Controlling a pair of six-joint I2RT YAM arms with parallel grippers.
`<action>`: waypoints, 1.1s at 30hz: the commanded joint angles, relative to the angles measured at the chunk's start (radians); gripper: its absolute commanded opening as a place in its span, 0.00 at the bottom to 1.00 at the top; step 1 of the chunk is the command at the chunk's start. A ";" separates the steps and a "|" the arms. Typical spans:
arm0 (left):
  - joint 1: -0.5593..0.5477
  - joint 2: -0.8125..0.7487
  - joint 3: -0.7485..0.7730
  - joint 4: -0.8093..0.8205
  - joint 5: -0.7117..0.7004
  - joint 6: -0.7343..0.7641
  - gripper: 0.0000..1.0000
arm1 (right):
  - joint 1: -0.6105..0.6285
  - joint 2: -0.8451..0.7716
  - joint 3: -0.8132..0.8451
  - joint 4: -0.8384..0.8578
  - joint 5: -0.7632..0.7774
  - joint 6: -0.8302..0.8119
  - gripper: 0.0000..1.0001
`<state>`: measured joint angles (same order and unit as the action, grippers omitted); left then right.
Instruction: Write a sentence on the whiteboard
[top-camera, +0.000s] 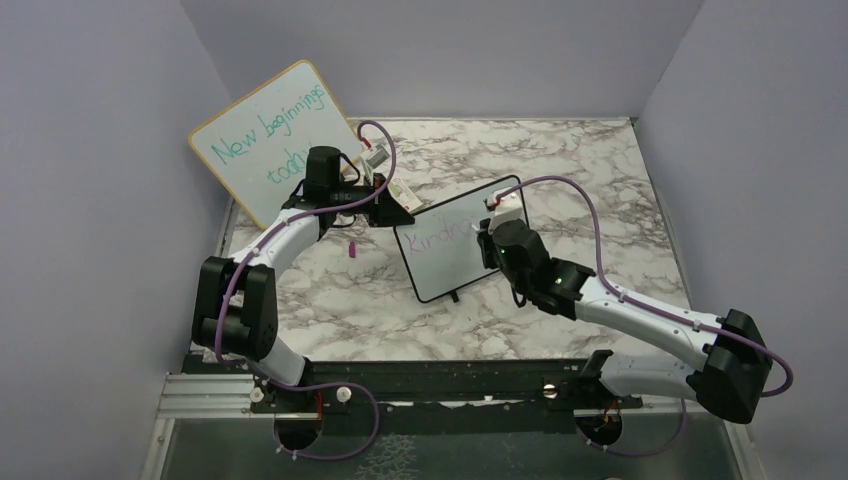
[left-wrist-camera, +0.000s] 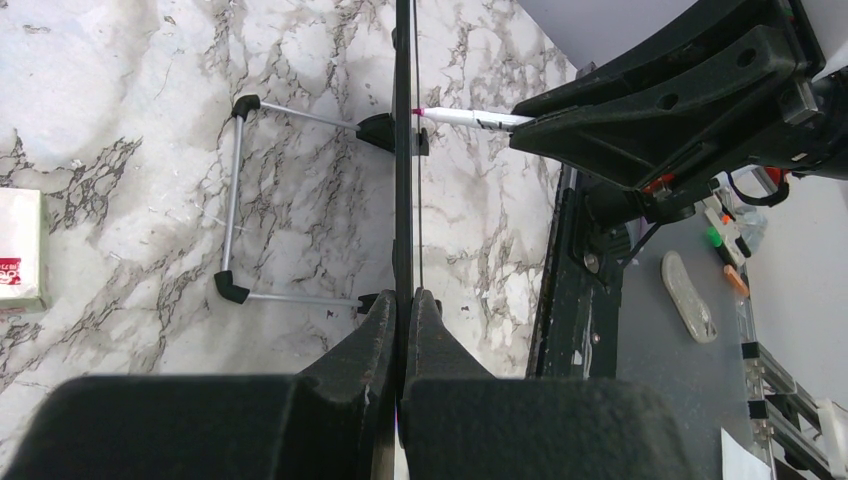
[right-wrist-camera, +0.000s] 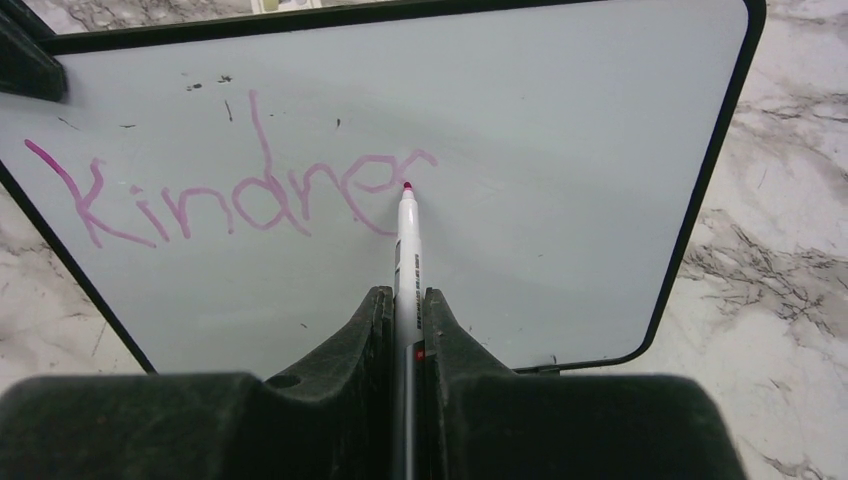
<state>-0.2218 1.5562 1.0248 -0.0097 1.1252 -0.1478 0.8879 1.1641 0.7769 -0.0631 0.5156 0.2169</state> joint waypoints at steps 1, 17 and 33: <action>-0.019 0.041 -0.011 -0.083 -0.019 0.041 0.00 | -0.008 -0.010 -0.015 -0.074 0.068 0.031 0.00; -0.019 0.041 -0.009 -0.084 -0.018 0.042 0.00 | -0.008 0.001 -0.025 -0.029 -0.091 0.037 0.00; -0.019 0.042 -0.008 -0.085 -0.019 0.041 0.00 | -0.008 -0.080 -0.046 0.025 0.016 0.041 0.00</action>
<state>-0.2222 1.5566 1.0267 -0.0174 1.1255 -0.1455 0.8879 1.1252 0.7403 -0.0727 0.4816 0.2539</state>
